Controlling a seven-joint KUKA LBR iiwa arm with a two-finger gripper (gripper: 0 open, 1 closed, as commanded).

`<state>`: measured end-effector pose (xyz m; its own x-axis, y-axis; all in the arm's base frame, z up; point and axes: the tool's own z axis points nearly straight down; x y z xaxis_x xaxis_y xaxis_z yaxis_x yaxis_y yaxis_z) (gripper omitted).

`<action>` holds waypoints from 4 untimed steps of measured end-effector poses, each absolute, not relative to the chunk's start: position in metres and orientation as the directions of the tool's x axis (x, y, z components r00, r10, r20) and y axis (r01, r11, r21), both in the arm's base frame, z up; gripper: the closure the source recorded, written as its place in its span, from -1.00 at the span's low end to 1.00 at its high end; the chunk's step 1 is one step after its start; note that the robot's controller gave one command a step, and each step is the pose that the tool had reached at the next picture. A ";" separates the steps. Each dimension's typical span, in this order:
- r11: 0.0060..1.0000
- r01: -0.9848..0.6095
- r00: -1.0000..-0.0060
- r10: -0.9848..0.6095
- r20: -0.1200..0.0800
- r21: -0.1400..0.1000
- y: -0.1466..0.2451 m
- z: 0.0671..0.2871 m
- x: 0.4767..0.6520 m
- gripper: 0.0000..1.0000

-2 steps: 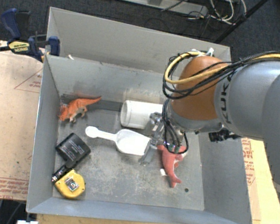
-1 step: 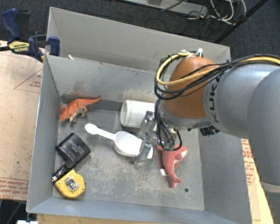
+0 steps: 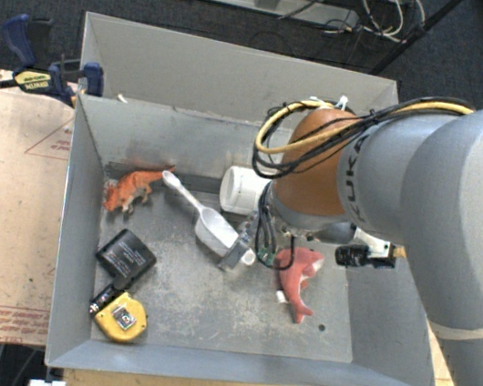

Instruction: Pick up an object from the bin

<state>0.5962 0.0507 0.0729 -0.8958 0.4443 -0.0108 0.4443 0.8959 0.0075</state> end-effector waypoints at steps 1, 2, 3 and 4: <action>0.896 0.444 -0.896 0.444 -0.010 0.006 0.051 0.072 0.596 1.00; 0.896 0.444 -0.896 0.444 -0.010 0.006 0.051 0.072 0.596 1.00; 0.862 0.507 -0.862 0.507 -0.001 0.002 0.053 0.078 0.600 1.00; 0.816 0.578 -0.816 0.578 -0.001 0.004 0.055 0.089 0.607 1.00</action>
Offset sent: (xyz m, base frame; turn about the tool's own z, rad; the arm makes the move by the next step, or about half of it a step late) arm 0.0000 0.0000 0.0000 0.0000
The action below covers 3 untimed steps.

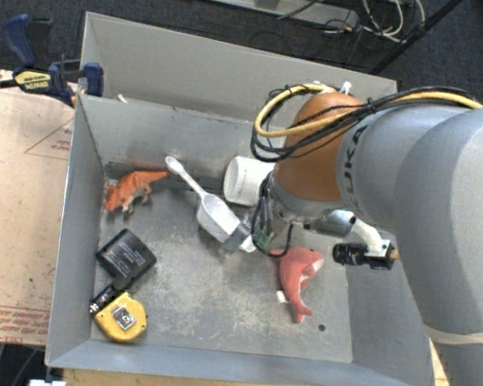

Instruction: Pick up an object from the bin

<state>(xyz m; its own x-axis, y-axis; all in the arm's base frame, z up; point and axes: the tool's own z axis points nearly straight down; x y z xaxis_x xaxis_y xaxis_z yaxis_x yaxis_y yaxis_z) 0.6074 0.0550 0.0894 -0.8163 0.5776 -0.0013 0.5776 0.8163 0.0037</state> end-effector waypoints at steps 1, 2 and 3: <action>0.881 0.474 -0.881 0.474 -0.004 0.004 0.047 0.152 0.590 -1.00; 0.881 0.473 -0.881 0.473 -0.003 0.003 0.048 0.151 0.590 -1.00; 0.909 0.416 -0.909 0.416 -0.009 0.006 0.060 0.115 0.575 -1.00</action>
Offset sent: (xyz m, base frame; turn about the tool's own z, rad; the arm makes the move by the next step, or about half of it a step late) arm 0.0000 0.0000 0.0000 0.0000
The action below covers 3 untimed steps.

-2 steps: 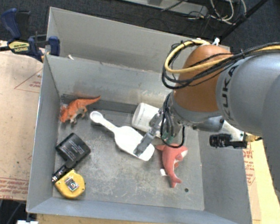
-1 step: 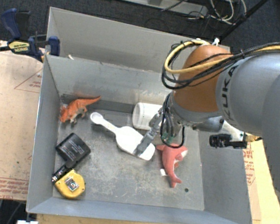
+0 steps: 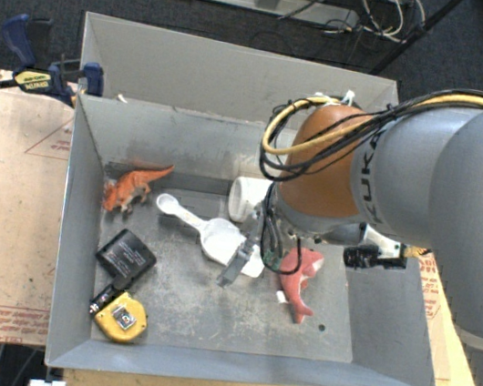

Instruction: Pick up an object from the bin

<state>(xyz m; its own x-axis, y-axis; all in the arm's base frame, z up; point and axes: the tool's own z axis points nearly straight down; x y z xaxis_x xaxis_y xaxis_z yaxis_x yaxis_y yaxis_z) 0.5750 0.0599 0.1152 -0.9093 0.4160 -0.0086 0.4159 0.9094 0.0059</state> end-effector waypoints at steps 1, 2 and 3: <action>0.803 0.595 -0.803 0.595 -0.017 0.014 0.082 0.084 0.620 1.00; 0.804 0.595 -0.803 0.595 -0.017 0.014 0.082 0.084 0.620 1.00; 0.822 0.570 -0.821 0.570 -0.018 0.015 0.076 0.187 0.619 1.00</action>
Offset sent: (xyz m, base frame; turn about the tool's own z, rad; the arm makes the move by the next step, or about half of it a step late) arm 0.0000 0.0000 0.0000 0.0000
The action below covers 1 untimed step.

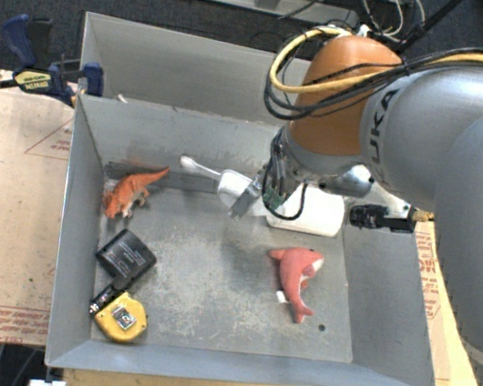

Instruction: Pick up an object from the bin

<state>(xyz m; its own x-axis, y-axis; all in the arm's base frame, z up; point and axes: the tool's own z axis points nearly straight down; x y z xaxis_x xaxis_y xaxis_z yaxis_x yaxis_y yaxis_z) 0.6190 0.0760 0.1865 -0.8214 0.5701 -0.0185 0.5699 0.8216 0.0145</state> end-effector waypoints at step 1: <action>0.822 0.570 -0.821 0.570 -0.018 0.014 0.076 0.186 0.619 1.00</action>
Offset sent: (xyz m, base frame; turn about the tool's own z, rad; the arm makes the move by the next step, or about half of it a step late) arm -0.0075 -0.0370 -0.0305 -0.4017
